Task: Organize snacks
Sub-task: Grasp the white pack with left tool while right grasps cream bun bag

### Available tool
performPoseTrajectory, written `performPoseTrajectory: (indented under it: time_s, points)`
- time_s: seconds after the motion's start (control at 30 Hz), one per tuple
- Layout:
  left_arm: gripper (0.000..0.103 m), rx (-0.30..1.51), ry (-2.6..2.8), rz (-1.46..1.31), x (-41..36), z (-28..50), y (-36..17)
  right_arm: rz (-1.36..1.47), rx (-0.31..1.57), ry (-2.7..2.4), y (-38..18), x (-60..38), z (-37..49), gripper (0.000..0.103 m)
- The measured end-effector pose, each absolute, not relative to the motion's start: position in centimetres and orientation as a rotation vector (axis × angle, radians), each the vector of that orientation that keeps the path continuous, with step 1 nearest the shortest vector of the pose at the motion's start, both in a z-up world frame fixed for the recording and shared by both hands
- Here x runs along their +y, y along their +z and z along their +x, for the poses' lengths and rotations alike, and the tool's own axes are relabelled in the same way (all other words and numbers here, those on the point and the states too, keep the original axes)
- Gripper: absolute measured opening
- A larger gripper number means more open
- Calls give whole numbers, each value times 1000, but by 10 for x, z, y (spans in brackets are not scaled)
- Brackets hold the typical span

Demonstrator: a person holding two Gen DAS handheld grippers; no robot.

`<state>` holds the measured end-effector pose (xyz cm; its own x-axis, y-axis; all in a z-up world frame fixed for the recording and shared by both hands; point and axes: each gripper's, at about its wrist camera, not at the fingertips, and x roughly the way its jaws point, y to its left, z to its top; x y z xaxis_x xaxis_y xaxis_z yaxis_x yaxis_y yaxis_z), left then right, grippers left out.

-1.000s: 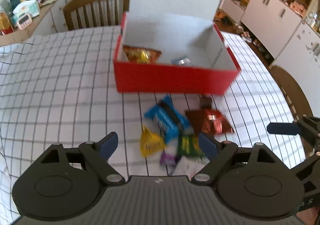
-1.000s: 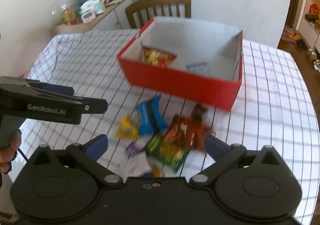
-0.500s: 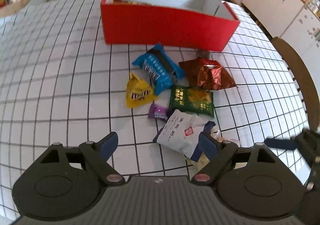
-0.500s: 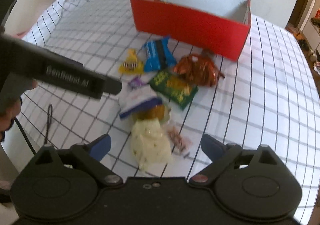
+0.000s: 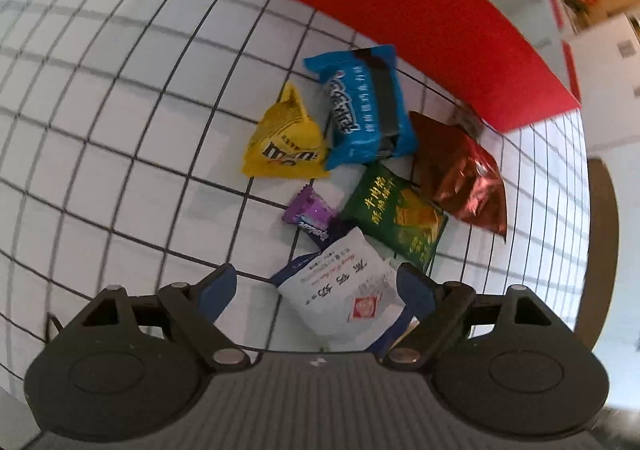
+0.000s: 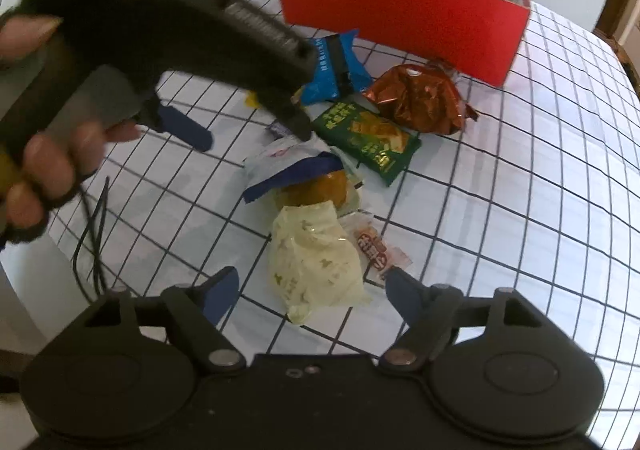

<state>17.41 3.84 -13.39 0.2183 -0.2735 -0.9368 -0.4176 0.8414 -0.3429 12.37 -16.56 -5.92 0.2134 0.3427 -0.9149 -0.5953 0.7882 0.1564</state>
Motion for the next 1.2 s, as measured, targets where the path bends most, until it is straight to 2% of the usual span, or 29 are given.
performPoseTrajectory:
  time_s: [0.13, 0.23, 0.4, 0.5, 0.57, 0.77, 0.9, 0.93, 0.97, 1.03, 1.2]
  points:
    - [87, 1388, 115, -659, 37, 176, -141, -252, 1201, 686, -62, -164, 124, 75]
    - [82, 1395, 117, -679, 34, 178, -147, -276, 1199, 687, -66, -162, 125, 70]
    - [80, 1392, 108, -684, 29, 177, -150, -294, 1206, 679, -73, -159, 129, 64]
    - [73, 1380, 104, -696, 29, 177, -149, -317, 1198, 682, -77, -157, 128, 58]
    - [63, 1368, 97, -705, 31, 174, -147, -327, 1188, 686, -76, -157, 126, 57]
    - [51, 1331, 107, -687, 37, 165, -140, -342, 1162, 693, -71, -158, 121, 48]
    - [48, 1317, 112, -693, 45, 160, -141, -328, 1146, 699, -65, -161, 119, 40]
    - [44, 1313, 111, -700, 47, 159, -141, -321, 1144, 697, -64, -162, 118, 40]
    - [34, 1306, 108, -708, 49, 157, -140, -313, 1145, 695, -63, -164, 118, 40]
    - [26, 1296, 103, -712, 55, 153, -137, -295, 1143, 695, -61, -167, 118, 39]
    - [19, 1270, 100, -711, 63, 145, -133, -247, 1140, 684, -56, -174, 118, 38]
